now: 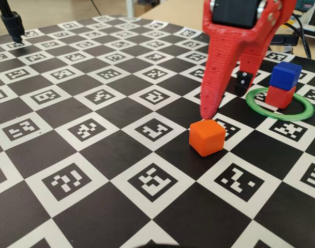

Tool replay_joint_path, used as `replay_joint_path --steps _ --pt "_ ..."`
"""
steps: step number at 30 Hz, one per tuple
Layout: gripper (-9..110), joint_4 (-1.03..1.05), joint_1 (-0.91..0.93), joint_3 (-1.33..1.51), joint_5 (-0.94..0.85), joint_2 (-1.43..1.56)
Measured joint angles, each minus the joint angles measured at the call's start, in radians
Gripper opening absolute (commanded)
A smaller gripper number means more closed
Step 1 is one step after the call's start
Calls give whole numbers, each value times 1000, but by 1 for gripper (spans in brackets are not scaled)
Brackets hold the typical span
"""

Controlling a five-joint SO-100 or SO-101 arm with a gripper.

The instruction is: Grab the red cube then put it in the green circle then put the blue cube on top and finally the orange cube on top

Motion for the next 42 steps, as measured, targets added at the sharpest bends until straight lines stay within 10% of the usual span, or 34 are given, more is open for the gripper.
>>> replay_joint_path --steps 42 --pt "38 -218 21 156 98 -63"
